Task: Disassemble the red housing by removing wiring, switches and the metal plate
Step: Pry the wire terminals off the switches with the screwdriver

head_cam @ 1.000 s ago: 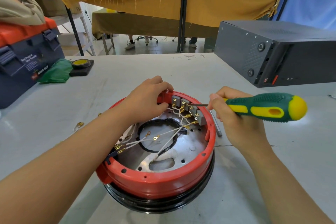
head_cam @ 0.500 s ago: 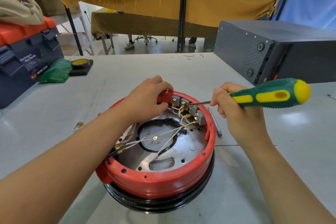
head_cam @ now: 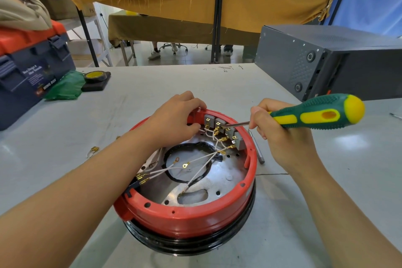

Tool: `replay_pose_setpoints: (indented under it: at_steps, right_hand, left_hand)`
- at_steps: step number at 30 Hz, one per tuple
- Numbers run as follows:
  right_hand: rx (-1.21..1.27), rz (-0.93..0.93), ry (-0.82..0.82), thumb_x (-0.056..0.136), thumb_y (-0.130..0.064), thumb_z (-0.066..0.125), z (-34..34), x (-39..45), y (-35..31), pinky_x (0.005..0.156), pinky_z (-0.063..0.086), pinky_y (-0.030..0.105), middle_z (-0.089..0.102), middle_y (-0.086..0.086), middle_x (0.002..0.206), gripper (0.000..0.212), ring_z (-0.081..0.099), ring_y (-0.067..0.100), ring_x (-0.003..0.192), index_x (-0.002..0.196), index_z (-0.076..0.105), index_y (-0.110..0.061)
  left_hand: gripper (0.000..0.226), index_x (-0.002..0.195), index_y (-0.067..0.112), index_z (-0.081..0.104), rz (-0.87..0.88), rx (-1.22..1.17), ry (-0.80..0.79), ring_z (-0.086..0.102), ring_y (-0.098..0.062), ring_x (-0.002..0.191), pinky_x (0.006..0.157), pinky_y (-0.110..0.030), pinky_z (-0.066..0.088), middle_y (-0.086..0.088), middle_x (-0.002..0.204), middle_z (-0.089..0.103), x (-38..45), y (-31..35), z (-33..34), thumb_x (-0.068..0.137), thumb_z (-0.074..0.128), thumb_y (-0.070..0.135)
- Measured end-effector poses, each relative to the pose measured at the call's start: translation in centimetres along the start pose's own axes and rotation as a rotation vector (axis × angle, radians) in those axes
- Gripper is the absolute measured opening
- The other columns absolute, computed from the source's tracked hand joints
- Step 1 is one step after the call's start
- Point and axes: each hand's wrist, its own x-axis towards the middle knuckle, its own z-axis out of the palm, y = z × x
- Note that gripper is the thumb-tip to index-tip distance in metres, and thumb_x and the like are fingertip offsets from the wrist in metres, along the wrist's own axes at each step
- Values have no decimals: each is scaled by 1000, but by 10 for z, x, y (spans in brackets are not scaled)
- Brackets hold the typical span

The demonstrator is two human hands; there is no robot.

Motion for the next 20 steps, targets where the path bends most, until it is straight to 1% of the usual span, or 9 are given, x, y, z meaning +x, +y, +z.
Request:
replay_pose_setpoints:
  at_steps: [3, 6, 10, 12, 13, 15, 17, 18, 20]
  right_hand:
    - [-16, -8, -9, 82, -24, 50, 0, 2, -2, 46, 31, 13, 39, -5, 45, 36, 38, 6, 44, 61, 48, 5]
    - [-19, -16, -27, 82, -24, 50, 1, 7, -5, 45, 28, 10, 39, -9, 42, 36, 38, 4, 42, 59, 48, 4]
    - [49, -16, -42, 80, -19, 51, 6, 25, -8, 46, 29, 7, 41, -12, 40, 33, 40, 4, 41, 49, 49, -9]
    - [133, 49, -17, 75, -20, 53, 7, 38, -6, 44, 28, 13, 36, -5, 44, 33, 33, 7, 40, 45, 47, -10]
    - [164, 87, -6, 73, -19, 53, 7, 43, -4, 42, 27, 16, 35, -1, 45, 31, 30, 9, 40, 44, 47, -8]
    - [214, 137, 12, 70, -17, 52, 6, 49, 1, 41, 26, 17, 35, -2, 45, 28, 29, 11, 40, 45, 47, -6]
    - [255, 147, 23, 70, -16, 52, 5, 50, 6, 42, 24, 20, 34, -4, 44, 28, 28, 12, 39, 45, 46, -4]
    - [280, 145, 29, 70, -16, 52, 5, 49, 9, 43, 21, 22, 33, -2, 43, 29, 27, 12, 39, 46, 45, -3]
    - [333, 155, 49, 67, -20, 54, 4, 46, 11, 46, 17, 30, 31, 15, 48, 28, 25, 13, 39, 44, 46, -7]
  left_hand:
    - [41, 126, 21, 53, 2, -2, -1, 47, -18, 102, 88, -34, 44, 2, 110, 48, 0, 0, 0, 86, 61, 21]
    - [41, 126, 21, 54, 3, -4, 3, 47, -18, 101, 87, -34, 44, 0, 110, 49, 0, 1, 0, 85, 61, 20]
    - [41, 125, 20, 54, 2, -4, 5, 48, -19, 100, 87, -36, 45, 1, 109, 48, -1, 1, 1, 85, 61, 20]
    - [40, 125, 20, 54, 5, -3, 5, 47, -18, 100, 87, -36, 45, 0, 109, 48, -1, 1, 1, 85, 61, 20]
    - [40, 125, 20, 54, 6, -1, 5, 47, -18, 100, 87, -36, 45, 0, 110, 48, -1, 1, 0, 85, 61, 21]
    - [41, 126, 21, 54, 4, 2, 4, 47, -18, 101, 86, -35, 45, 0, 110, 49, -1, 1, 0, 86, 61, 21]
    - [41, 126, 21, 53, 0, 3, 4, 47, -18, 100, 86, -36, 45, 0, 110, 49, -1, 1, 0, 86, 61, 21]
    - [41, 126, 21, 53, 0, 3, 3, 47, -18, 101, 86, -36, 45, 0, 110, 49, -1, 1, 0, 85, 61, 21]
    - [41, 126, 21, 53, -2, 4, 1, 47, -19, 101, 87, -36, 45, 0, 111, 49, 0, 1, 0, 86, 61, 21]
